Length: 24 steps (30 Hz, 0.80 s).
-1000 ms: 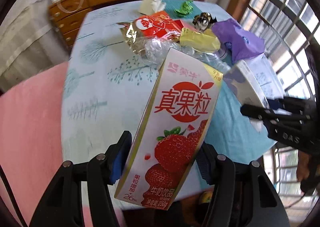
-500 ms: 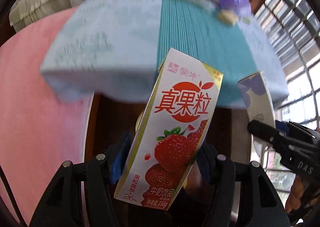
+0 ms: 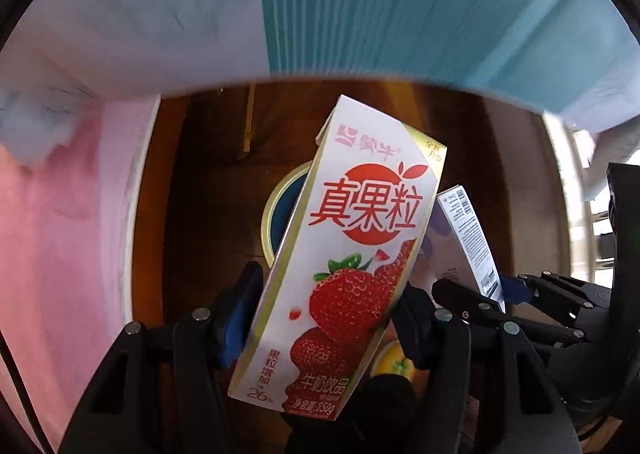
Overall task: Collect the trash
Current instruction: 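Carry both cartons over the bin and open both grippers to drop them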
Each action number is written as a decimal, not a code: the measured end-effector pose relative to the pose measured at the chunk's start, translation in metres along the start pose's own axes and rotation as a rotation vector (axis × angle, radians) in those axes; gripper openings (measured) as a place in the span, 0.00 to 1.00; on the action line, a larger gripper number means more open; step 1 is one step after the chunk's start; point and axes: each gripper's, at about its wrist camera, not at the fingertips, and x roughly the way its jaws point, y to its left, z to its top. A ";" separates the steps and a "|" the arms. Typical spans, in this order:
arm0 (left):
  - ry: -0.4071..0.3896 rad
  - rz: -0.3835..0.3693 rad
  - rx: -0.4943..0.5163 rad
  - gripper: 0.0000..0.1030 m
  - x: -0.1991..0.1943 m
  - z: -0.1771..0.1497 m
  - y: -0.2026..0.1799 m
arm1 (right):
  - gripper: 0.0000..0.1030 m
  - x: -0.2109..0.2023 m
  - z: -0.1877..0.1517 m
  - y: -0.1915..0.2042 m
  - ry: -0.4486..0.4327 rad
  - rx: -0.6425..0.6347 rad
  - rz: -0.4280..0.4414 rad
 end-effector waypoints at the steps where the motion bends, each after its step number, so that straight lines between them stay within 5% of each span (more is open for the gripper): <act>1: 0.006 0.003 -0.002 0.58 0.014 0.002 0.001 | 0.36 0.012 0.002 -0.002 0.000 0.012 -0.002; 7: 0.050 0.000 -0.010 0.59 0.090 0.009 0.016 | 0.37 0.081 0.020 -0.018 -0.014 0.069 -0.006; 13: 0.042 -0.016 -0.014 0.99 0.125 0.011 0.024 | 0.44 0.124 0.024 -0.036 -0.044 0.107 0.017; 16: 0.050 -0.029 -0.033 0.99 0.133 0.014 0.028 | 0.68 0.133 0.027 -0.044 -0.078 0.099 0.005; 24: 0.037 -0.010 -0.042 0.99 0.121 0.001 0.035 | 0.68 0.130 0.031 -0.047 -0.107 0.111 0.011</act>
